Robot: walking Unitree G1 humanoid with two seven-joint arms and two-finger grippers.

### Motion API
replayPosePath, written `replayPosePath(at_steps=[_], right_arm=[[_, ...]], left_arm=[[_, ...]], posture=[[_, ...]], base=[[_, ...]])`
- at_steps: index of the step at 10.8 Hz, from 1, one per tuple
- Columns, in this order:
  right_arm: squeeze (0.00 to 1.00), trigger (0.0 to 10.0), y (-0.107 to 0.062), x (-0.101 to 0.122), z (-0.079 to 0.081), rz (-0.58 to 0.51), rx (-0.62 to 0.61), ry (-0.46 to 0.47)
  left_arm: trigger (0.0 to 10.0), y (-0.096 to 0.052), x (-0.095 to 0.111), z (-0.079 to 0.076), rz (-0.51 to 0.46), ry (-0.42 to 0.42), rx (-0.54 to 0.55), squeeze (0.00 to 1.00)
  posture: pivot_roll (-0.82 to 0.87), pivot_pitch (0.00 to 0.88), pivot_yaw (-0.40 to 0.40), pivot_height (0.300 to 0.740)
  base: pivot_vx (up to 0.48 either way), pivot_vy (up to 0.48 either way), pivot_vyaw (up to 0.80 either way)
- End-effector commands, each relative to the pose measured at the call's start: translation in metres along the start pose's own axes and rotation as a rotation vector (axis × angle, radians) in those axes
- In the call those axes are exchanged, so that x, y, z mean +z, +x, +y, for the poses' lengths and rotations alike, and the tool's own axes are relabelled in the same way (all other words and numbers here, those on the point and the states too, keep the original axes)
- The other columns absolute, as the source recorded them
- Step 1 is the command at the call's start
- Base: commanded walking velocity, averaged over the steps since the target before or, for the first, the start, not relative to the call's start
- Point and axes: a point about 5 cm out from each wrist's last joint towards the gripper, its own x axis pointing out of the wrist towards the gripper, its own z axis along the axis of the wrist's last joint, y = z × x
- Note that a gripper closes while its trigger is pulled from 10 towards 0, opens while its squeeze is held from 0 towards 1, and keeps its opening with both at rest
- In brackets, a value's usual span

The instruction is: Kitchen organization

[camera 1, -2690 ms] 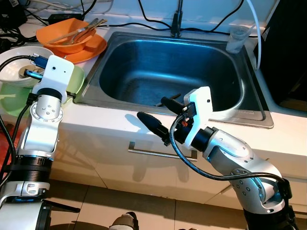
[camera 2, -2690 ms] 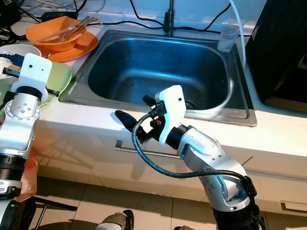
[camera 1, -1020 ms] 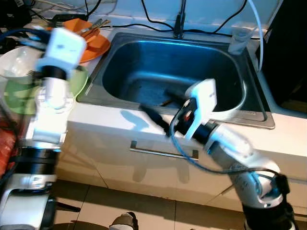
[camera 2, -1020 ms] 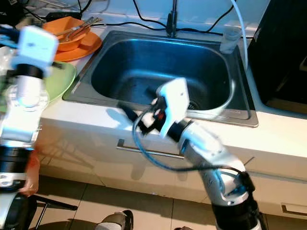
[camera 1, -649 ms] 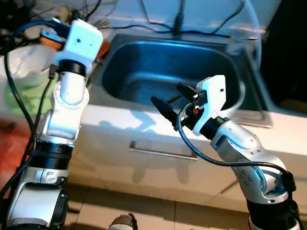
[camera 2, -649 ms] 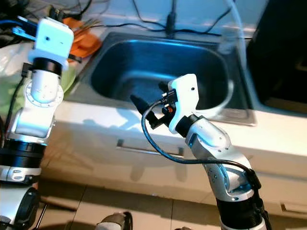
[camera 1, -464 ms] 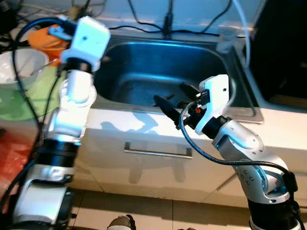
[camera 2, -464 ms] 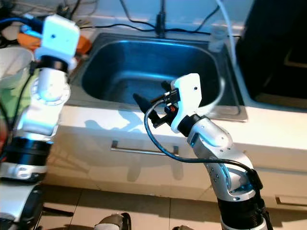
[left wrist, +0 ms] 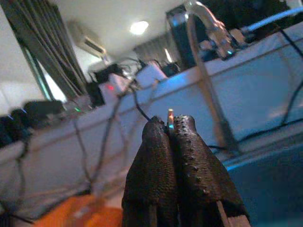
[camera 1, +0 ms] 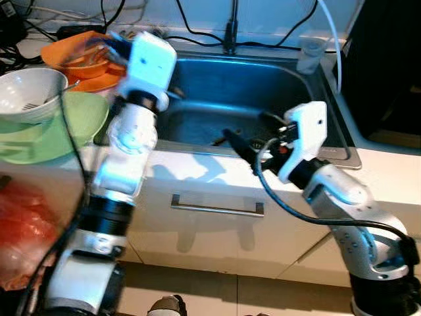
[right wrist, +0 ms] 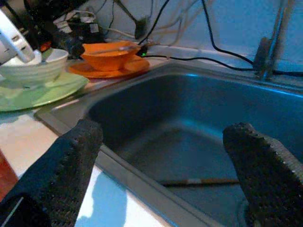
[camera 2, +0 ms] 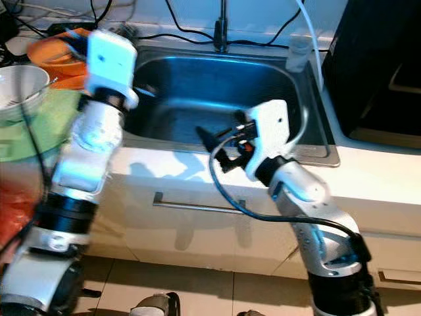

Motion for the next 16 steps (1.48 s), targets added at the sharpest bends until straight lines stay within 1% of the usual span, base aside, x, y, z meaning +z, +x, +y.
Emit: replayPosePath(at_steps=[1, 3, 5, 6, 8, 9, 11, 14, 16], right_arm=[[0.0, 10.0, -0.004, 0.004, -0.002, -0.009, -0.013, -0.019], [0.0, 10.0, -0.004, 0.008, -0.01, 0.003, -0.049, -0.051], [0.0, 10.0, -0.005, 0.007, -0.016, 0.048, -0.059, -0.081], [0.0, 10.0, -0.006, 0.006, -0.017, 0.063, -0.046, -0.092], [0.0, 10.0, -0.003, 0.006, -0.016, 0.103, 0.004, -0.109], [0.0, 10.0, 0.0, 0.011, -0.021, 0.125, 0.036, -0.127], [0.0, 10.0, 0.005, 0.021, -0.029, 0.136, 0.065, -0.152], [0.0, 10.0, 0.005, 0.022, -0.024, 0.149, 0.113, -0.14], [0.0, 10.0, 0.001, 0.018, -0.019, 0.171, 0.142, -0.117]], left_arm=[[0.0, -0.001, -0.005, 0.0, 0.025, -0.022, -0.012, 0.0], [0.0, -0.002, -0.012, -0.009, 0.053, -0.056, -0.041, 0.0], [0.0, -0.004, -0.02, -0.016, 0.081, -0.074, -0.061, 0.0], [0.0, -0.007, -0.026, -0.021, 0.103, -0.093, -0.07, 0.0], [0.0, -0.01, -0.034, -0.03, 0.12, -0.104, -0.094, 0.0], [0.0, -0.011, -0.038, -0.033, 0.128, -0.103, -0.104, 0.0], [0.0, -0.014, -0.045, -0.038, 0.144, -0.116, -0.11, 0.0], [0.0, -0.015, -0.06, -0.038, 0.195, -0.193, -0.067, 0.0], [0.0, -0.013, -0.07, -0.036, 0.225, -0.231, -0.034, 0.0]], posture=[[0.02, 0.085, 0.019, 0.74], [0.0, 0.089, 0.021, 0.74], [-0.01, 0.094, 0.018, 0.74], [-0.01, 0.097, 0.016, 0.74], [-0.02, 0.103, 0.012, 0.74], [-0.03, 0.106, 0.011, 0.74], [-0.03, 0.107, -0.002, 0.74], [-0.05, 0.115, -0.006, 0.74], [-0.06, 0.12, -0.006, 0.74]], base=[[0.0, 0.0, 0.0], [0.0, 0.0, 0.0], [0.0, 0.0, 0.0], [0.0, 0.0, 0.0], [0.0, 0.0, 0.0], [0.0, 0.0, 0.0], [0.0, 0.0, 0.0], [0.0, 0.0, 0.0], [0.0, 0.0, 0.0]])
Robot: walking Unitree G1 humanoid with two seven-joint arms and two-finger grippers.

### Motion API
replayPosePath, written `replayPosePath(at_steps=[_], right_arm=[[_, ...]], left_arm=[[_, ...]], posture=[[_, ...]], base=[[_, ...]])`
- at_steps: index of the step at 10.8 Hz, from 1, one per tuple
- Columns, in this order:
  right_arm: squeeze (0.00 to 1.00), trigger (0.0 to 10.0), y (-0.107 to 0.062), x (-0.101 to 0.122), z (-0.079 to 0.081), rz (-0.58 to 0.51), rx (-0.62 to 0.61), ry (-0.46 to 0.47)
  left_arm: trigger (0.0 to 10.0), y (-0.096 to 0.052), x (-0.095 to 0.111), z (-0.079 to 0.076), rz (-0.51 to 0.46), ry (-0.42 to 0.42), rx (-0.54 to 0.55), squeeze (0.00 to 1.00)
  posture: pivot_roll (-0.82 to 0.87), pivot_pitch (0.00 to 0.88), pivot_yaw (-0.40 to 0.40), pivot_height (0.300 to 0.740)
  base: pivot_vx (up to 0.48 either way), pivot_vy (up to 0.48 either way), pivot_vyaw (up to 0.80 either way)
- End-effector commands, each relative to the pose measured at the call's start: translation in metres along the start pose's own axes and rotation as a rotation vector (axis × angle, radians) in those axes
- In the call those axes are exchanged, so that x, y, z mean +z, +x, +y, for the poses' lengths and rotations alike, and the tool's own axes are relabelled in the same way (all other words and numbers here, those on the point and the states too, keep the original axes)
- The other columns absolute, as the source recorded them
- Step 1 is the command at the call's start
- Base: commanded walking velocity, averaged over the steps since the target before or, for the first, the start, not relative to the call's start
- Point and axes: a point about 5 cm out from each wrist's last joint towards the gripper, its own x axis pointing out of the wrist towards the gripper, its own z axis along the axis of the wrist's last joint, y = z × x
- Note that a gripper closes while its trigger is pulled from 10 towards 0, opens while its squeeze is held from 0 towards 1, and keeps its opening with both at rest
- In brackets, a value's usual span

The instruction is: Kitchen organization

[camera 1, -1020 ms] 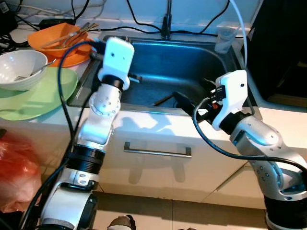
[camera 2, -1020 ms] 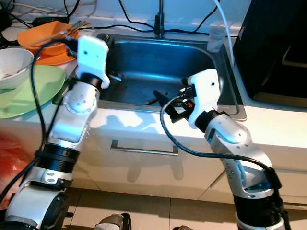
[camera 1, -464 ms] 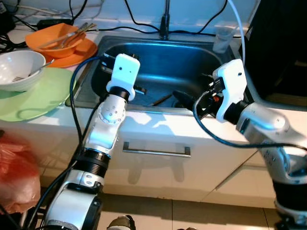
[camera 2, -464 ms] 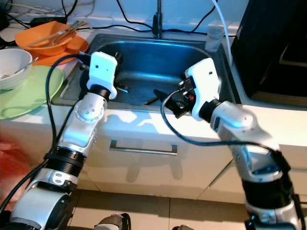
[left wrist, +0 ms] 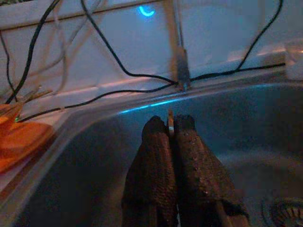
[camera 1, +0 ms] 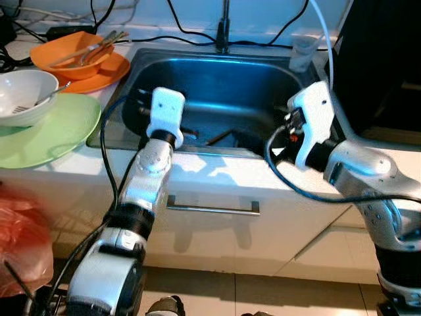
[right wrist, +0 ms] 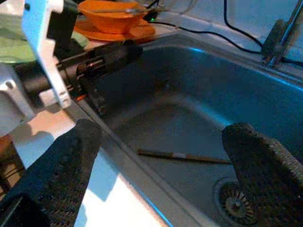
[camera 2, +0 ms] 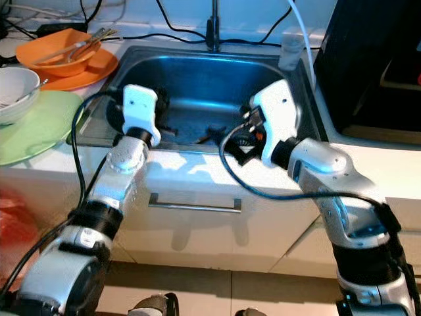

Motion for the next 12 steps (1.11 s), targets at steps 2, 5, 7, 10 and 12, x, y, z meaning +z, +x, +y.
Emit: replayPosePath(at_steps=[2, 5, 7, 10, 12], right_arm=[[0.0, 10.0, -0.004, -0.005, 0.006, 0.034, 0.032, 0.007], [0.0, 10.0, -0.008, -0.007, 0.008, 0.052, 0.029, 0.009], [0.0, 10.0, -0.01, -0.007, 0.009, 0.06, 0.027, 0.006], [0.0, 10.0, -0.01, -0.008, 0.01, 0.062, 0.026, 0.005], [0.0, 10.0, -0.01, -0.008, 0.01, 0.063, 0.023, 0.006]], left_arm=[[0.0, 0.006, 0.002, 0.0, -0.004, -0.045, 0.024, 0.0], [0.3, 0.014, 0.004, -0.003, 0.011, -0.111, 0.035, 0.0], [4.2, 0.016, -0.002, -0.008, 0.058, -0.19, 0.032, 0.85], [3.6, 0.013, -0.01, -0.014, 0.096, -0.21, 0.013, 1.0], [4.1, 0.014, -0.012, -0.015, 0.107, -0.21, 0.009, 1.0]], posture=[[-0.07, 0.124, -0.01, 0.74], [-0.09, 0.13, -0.011, 0.74], [-0.1, 0.134, -0.011, 0.74], [-0.1, 0.136, -0.011, 0.74], [-0.11, 0.135, -0.01, 0.74]], base=[[0.0, 0.0, 0.0], [0.0, 0.0, 0.0], [0.0, 0.0, 0.0], [0.0, 0.0, 0.0], [0.0, 0.0, 0.0]])
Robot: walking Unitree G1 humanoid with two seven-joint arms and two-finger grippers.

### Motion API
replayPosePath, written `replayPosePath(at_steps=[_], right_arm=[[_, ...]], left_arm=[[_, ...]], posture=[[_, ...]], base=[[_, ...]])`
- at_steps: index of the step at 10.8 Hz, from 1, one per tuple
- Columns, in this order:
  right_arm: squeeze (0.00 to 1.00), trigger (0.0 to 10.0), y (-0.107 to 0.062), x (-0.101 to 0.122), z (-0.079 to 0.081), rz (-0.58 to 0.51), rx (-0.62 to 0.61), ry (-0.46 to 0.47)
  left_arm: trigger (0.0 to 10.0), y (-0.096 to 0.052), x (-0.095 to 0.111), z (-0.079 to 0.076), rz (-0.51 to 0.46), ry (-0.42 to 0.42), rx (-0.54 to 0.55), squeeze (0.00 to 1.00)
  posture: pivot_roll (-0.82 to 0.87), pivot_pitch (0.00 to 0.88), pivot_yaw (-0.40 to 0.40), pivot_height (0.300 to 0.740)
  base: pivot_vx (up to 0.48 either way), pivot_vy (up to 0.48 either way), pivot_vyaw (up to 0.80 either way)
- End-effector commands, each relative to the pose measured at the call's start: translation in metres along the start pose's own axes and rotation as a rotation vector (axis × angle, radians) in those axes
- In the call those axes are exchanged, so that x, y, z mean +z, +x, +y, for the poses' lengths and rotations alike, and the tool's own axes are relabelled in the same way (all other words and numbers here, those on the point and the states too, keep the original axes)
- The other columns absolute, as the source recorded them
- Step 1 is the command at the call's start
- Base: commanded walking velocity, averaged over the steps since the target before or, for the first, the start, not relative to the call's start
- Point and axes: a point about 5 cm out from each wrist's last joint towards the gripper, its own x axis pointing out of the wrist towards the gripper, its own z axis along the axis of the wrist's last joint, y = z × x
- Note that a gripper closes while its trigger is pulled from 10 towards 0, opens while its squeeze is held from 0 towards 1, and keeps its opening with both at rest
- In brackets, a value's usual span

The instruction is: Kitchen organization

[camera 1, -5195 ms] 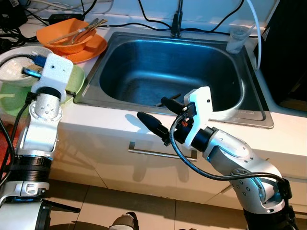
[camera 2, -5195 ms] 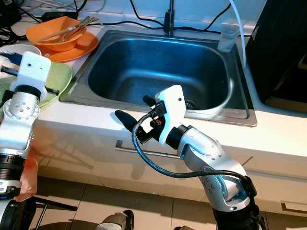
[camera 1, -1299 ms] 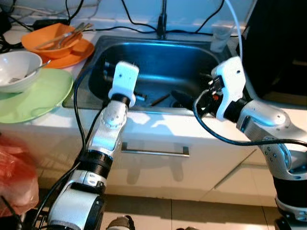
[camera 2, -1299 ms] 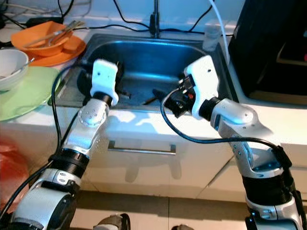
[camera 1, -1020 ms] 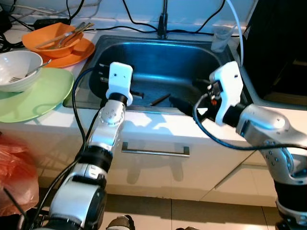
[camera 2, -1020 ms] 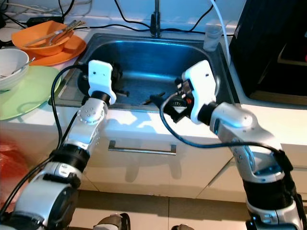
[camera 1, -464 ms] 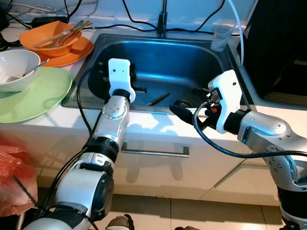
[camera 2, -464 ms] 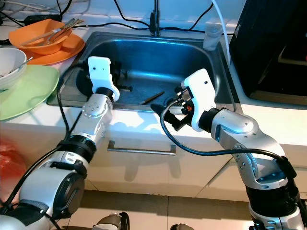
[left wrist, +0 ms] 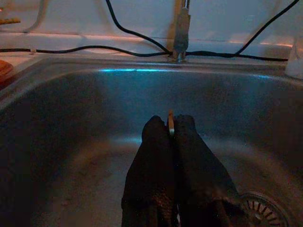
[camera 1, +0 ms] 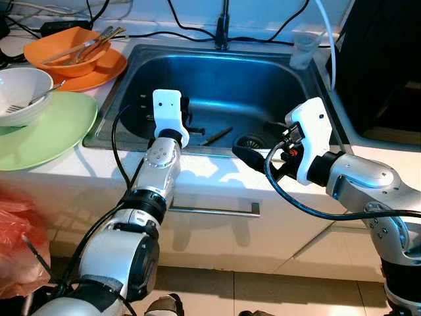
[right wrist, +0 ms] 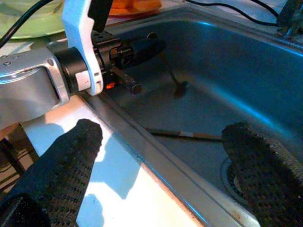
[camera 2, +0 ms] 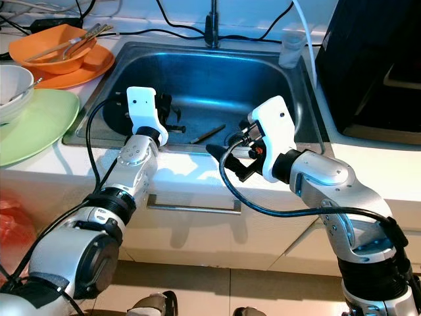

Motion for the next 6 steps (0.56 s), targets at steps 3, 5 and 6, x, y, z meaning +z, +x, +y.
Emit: replayPosePath(at_steps=[3, 5, 6], right_arm=[[0.0, 10.0, -0.0028, -0.0001, 0.0026, 0.001, -0.004, -0.004], [0.0, 10.0, -0.003, -0.0003, 0.0023, 0.001, -0.008, -0.005], [0.0, 10.0, -0.0029, -0.0003, 0.0022, 0.0, -0.008, -0.005]], left_arm=[[10.0, 0.0018, 0.0001, -0.0031, 0.009, 0.0, -0.013, 1.0], [10.0, 0.002, -0.0006, -0.0036, 0.017, 0.0, -0.015, 1.0], [10.0, 0.0022, -0.0004, -0.0035, 0.018, -0.003, -0.015, 1.0]], posture=[[-0.11, 0.135, -0.008, 0.74], [-0.11, 0.136, -0.008, 0.74], [-0.11, 0.135, -0.007, 0.74]], base=[[0.0, 0.0, 0.0], [0.0, 0.0, 0.0], [0.0, 0.0, 0.0]])
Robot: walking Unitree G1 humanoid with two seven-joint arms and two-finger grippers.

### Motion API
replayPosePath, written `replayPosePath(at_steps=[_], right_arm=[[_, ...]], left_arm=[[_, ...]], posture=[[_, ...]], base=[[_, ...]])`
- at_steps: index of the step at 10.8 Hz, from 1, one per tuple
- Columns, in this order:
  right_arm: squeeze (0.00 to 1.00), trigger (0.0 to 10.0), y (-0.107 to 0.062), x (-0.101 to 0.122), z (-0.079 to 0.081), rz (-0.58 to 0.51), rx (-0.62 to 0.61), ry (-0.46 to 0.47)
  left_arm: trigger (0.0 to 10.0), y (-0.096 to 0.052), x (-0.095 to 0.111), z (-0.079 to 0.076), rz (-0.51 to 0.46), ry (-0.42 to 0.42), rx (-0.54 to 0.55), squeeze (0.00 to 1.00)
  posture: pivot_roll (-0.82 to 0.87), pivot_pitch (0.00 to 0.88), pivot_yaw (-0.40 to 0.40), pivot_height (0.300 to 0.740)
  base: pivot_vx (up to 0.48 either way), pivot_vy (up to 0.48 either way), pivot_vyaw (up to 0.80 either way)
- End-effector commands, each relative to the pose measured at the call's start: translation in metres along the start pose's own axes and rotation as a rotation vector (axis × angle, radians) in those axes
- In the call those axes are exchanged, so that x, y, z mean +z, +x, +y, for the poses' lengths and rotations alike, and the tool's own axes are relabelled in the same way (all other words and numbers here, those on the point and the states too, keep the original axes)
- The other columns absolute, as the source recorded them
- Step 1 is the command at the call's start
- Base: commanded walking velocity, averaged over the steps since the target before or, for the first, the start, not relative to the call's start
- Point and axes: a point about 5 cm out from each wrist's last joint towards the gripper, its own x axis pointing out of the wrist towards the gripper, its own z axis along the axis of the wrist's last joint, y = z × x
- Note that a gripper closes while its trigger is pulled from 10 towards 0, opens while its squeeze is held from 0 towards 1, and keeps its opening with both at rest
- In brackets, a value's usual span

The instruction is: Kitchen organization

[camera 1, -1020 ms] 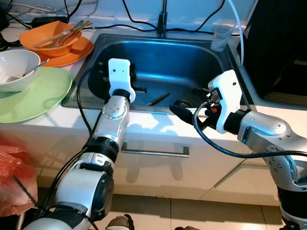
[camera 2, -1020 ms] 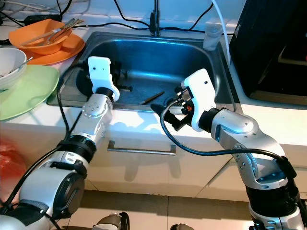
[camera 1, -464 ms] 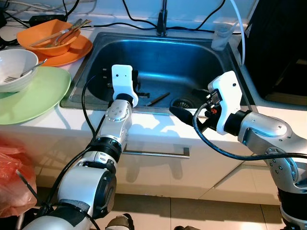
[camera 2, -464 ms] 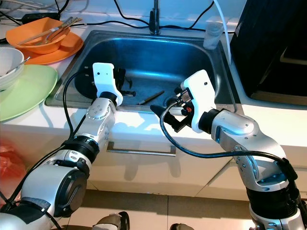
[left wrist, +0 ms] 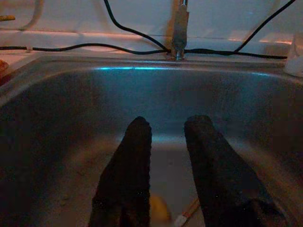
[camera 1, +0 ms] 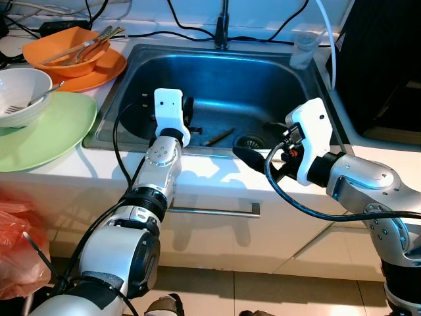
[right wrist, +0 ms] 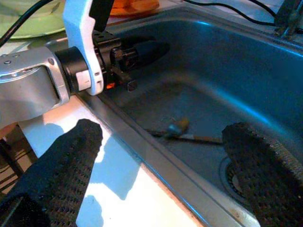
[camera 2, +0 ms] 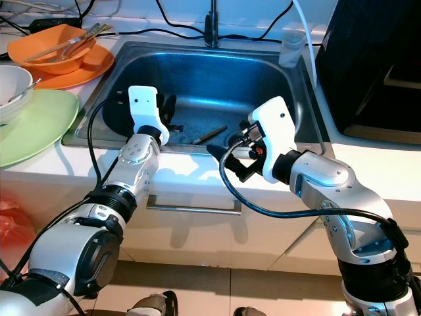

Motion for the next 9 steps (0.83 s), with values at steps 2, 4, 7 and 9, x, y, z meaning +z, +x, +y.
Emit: replayPosePath(at_steps=[2, 4, 7, 9], right_arm=[[0.0, 10.0, -0.002, -0.001, 0.001, 0.002, 0.001, -0.004], [0.0, 10.0, -0.002, -0.001, 0.001, 0.002, 0.001, -0.006], [0.0, 10.0, 0.003, 0.001, 0.001, -0.014, 0.006, -0.008], [0.0, 10.0, 0.006, 0.003, 0.001, -0.031, 0.005, -0.005]], left_arm=[[10.0, 0.001, 0.001, -0.003, 0.003, 0.001, -0.011, 1.0], [10.0, 0.002, 0.006, -0.001, -0.02, 0.027, 0.0, 1.0], [10.0, 0.01, 0.035, 0.007, -0.128, 0.123, 0.044, 1.0], [10.0, 0.009, 0.042, 0.01, -0.16, 0.23, 0.059, 1.0]], posture=[[-0.11, 0.132, -0.007, 0.74], [-0.1, 0.126, -0.01, 0.74], [-0.08, 0.118, -0.01, 0.74], [-0.07, 0.112, -0.008, 0.74]], base=[[0.0, 0.0, 0.0], [0.0, 0.0, 0.0], [0.0, 0.0, 0.0], [0.0, 0.0, 0.0]])
